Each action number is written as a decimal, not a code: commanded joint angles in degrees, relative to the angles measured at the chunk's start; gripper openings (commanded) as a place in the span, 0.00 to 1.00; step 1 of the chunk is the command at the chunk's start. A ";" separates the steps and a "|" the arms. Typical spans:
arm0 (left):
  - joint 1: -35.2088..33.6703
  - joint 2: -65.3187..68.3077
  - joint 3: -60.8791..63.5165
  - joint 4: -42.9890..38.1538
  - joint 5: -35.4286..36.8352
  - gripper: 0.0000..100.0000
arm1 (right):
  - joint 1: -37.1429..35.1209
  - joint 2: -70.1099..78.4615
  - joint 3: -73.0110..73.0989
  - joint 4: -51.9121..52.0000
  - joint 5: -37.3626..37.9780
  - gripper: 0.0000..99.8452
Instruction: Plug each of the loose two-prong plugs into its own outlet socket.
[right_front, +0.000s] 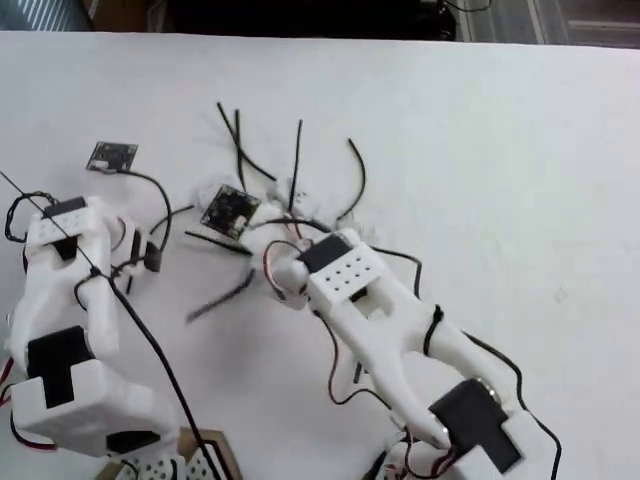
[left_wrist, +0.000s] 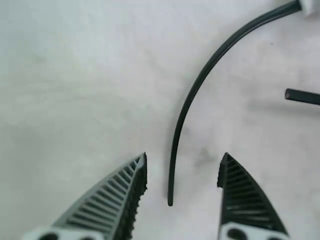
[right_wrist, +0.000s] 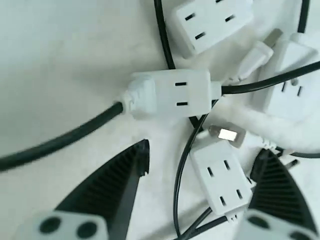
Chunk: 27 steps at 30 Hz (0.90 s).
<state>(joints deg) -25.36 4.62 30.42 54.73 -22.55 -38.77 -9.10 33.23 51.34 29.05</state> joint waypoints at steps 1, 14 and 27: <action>-0.57 -0.22 -0.18 -0.70 0.44 0.23 | -0.31 -6.55 -4.04 6.99 0.44 0.32; -0.57 -0.22 -0.18 -0.70 0.44 0.23 | 1.10 3.21 -8.53 6.73 15.12 0.32; -0.66 -0.22 -0.18 -0.70 0.44 0.23 | 0.66 19.74 -22.33 6.46 23.30 0.32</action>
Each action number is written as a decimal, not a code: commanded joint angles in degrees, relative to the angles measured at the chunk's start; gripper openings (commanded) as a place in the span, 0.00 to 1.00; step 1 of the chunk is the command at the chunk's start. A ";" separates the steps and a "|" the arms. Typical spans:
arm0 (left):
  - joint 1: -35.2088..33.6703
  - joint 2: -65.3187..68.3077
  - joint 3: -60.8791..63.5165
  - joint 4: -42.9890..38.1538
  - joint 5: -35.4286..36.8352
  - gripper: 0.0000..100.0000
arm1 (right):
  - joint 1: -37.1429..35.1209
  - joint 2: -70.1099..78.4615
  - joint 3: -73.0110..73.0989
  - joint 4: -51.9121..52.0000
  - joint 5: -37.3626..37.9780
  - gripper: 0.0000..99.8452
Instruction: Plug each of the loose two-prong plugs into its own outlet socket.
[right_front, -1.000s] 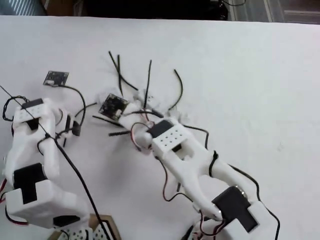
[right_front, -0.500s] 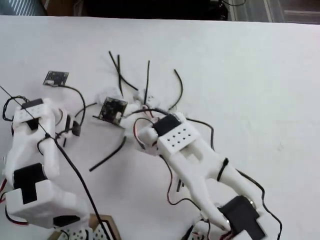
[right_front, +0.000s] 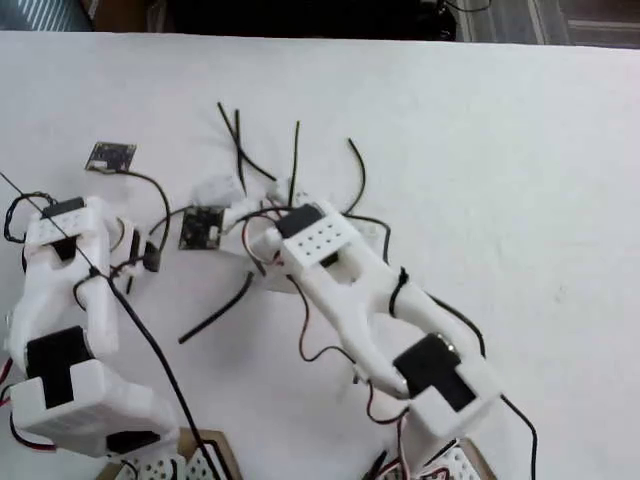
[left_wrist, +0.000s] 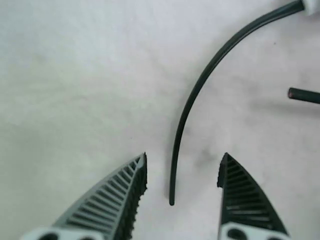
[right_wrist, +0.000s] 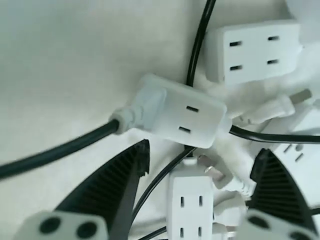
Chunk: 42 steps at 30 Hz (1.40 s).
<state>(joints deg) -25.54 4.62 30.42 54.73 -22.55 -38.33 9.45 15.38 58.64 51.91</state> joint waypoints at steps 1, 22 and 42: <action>-0.48 -0.22 -0.18 -0.70 0.44 0.23 | 0.22 2.42 -5.63 -0.84 0.44 0.32; -0.48 -0.04 -0.18 -0.70 0.44 0.23 | -3.03 8.66 -9.32 9.54 4.04 0.16; -0.57 -0.04 -0.18 -0.70 0.44 0.23 | -3.03 -1.10 -9.23 20.88 3.69 0.30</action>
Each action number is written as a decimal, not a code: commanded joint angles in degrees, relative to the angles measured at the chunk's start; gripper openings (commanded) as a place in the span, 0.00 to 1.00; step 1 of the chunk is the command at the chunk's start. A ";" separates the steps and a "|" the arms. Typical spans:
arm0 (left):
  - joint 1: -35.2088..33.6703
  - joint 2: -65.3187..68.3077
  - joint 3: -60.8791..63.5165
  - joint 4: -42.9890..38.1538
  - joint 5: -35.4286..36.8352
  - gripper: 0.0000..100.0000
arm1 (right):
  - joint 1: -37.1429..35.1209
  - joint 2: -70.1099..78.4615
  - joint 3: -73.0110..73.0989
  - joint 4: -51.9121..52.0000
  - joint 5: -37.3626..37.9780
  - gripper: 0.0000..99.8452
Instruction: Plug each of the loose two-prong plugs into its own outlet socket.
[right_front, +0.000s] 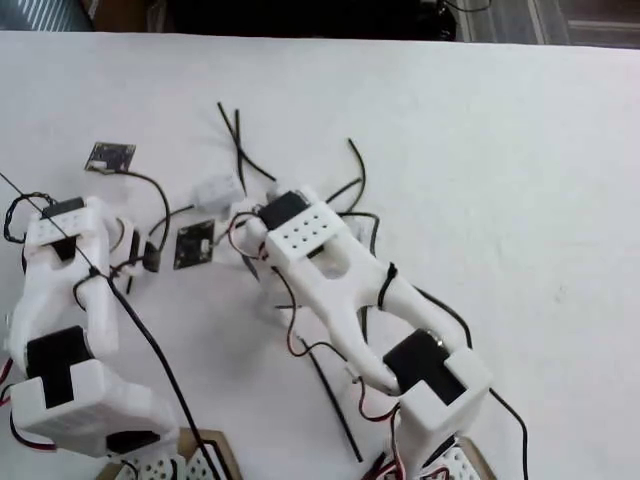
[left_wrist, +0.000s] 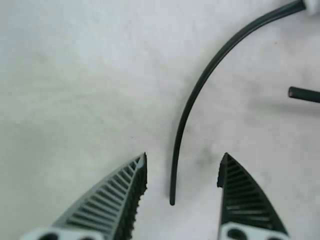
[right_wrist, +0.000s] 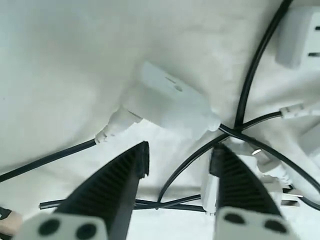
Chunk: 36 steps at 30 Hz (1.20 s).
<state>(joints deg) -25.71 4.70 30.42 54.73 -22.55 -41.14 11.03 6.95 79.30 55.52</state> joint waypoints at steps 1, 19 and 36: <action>-0.84 -0.13 -0.18 -0.70 0.44 0.23 | -0.40 -2.24 -0.79 0.22 0.35 0.31; -1.10 -0.13 -0.18 -0.70 0.44 0.23 | -3.91 3.91 -0.70 -4.53 10.64 0.18; -1.10 -0.04 -0.18 -0.70 0.44 0.23 | -3.56 -2.59 5.01 -5.93 14.07 0.02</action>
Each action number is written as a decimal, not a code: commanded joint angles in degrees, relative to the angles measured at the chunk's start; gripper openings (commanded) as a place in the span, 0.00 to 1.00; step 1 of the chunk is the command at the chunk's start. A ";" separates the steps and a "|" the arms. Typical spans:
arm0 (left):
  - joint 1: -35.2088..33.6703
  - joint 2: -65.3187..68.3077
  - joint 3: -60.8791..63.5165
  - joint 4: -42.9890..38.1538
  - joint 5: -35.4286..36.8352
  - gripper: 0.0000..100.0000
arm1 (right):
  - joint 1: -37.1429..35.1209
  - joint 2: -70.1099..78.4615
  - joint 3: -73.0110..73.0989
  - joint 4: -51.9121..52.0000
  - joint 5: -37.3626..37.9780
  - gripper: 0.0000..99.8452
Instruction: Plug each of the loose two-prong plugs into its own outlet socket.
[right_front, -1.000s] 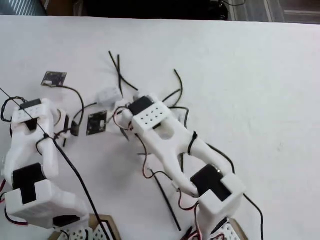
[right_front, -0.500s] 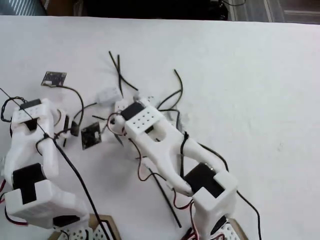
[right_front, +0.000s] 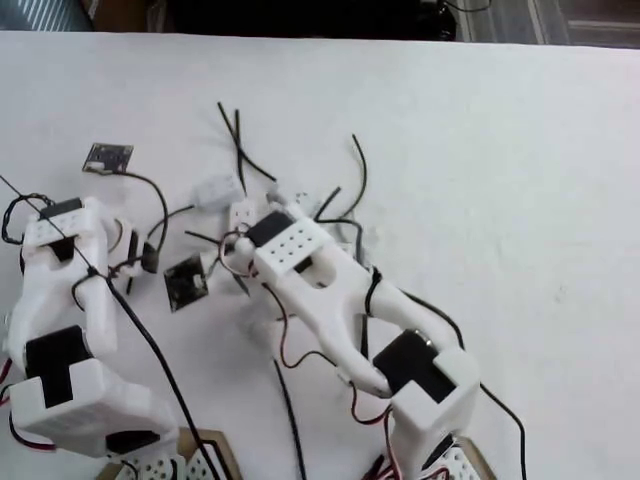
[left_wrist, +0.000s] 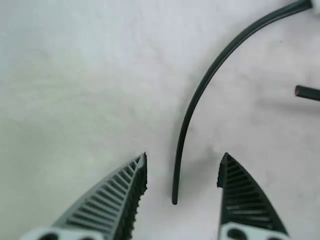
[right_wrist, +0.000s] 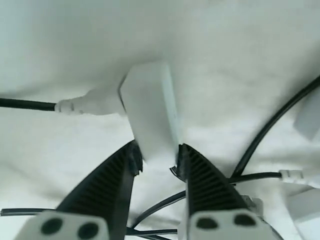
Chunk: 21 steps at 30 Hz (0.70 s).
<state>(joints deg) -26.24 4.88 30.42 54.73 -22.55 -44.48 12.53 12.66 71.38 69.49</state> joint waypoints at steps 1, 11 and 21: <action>-0.57 -0.22 -0.18 -0.70 0.44 0.23 | -0.13 -5.67 -0.70 2.68 0.09 0.02; -0.57 -0.22 -0.18 -0.70 0.44 0.23 | 8.57 -22.20 -0.70 3.91 0.09 0.02; -0.57 -0.22 -0.18 -0.70 0.44 0.23 | 25.89 -31.52 -0.70 -6.90 0.09 0.02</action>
<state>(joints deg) -26.24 4.88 30.42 54.73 -22.55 -24.88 -16.48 12.92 70.33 69.49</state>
